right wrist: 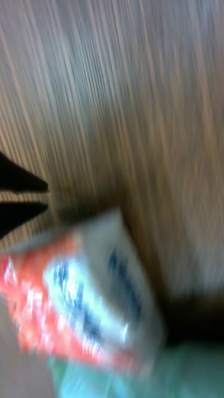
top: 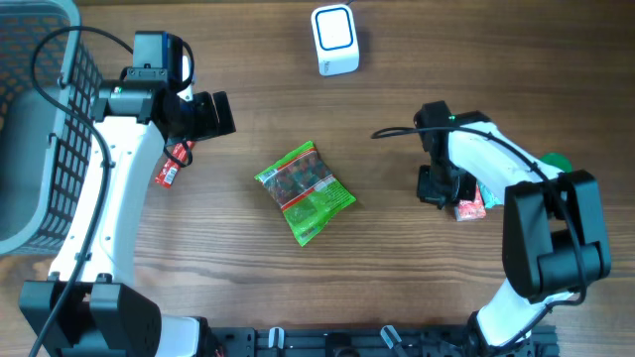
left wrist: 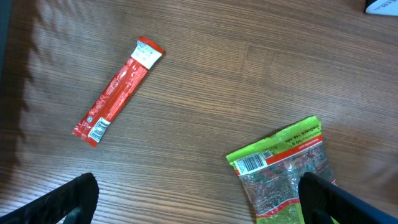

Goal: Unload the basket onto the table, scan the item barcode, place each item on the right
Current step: 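Move the right gripper left and grasp the green-red gummy bag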

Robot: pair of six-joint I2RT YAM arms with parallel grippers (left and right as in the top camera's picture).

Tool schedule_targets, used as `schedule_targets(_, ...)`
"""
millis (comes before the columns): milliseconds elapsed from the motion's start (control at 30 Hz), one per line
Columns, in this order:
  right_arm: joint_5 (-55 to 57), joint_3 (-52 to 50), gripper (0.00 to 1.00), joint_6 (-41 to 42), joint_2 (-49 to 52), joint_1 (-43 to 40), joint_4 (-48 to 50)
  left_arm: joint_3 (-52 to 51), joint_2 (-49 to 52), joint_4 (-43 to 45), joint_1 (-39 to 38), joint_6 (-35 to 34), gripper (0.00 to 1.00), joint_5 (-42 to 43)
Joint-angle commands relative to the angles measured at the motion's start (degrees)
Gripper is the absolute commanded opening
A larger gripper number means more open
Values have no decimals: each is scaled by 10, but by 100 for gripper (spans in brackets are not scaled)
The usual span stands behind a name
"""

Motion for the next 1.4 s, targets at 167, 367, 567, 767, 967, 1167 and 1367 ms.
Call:
schedule_targets(167, -406, 87, 34, -120, 2, 46, 68, 0, 0, 1, 0, -1, 100, 3)
schedule_targets(367, -330, 82, 52, -9, 4, 185, 208, 0, 0, 1, 0, -1, 100, 3)
schedule_targets(567, -170, 82, 51, 16, 4, 302, 269, 0, 0, 1, 0, -2, 100, 3)
schedule_targets(767, 6, 82, 45, 46, 4, 411, 316, 0, 0, 1, 0, -1, 100, 3)
schedule_targets(967, 182, 82, 42, 35, 18, 480, 331, 0, 0, 1, 0, -2, 100, 3)
schedule_targets(1167, 188, 82, 47, 25, 47, 481, 343, 0, 0, 1, 0, -2, 100, 3)
schedule_targets(1367, 91, 95, 46, 166, 24, 417, 255, 0, 0, 1, 0, -2, 100, 3)
